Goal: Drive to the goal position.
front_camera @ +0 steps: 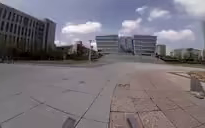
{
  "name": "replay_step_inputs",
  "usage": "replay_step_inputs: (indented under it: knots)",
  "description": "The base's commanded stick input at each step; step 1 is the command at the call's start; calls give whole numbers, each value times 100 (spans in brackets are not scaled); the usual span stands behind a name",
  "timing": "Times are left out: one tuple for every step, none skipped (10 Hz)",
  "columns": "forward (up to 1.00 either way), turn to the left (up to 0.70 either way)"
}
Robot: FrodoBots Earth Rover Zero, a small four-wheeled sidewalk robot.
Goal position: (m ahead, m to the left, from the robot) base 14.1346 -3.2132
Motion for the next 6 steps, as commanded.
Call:
replay_step_inputs:
  knots:
    - [70,-22]
    - [70,-22]
    - [70,-22]
    - [70,-22]
    - [70,-22]
    - [70,-22]
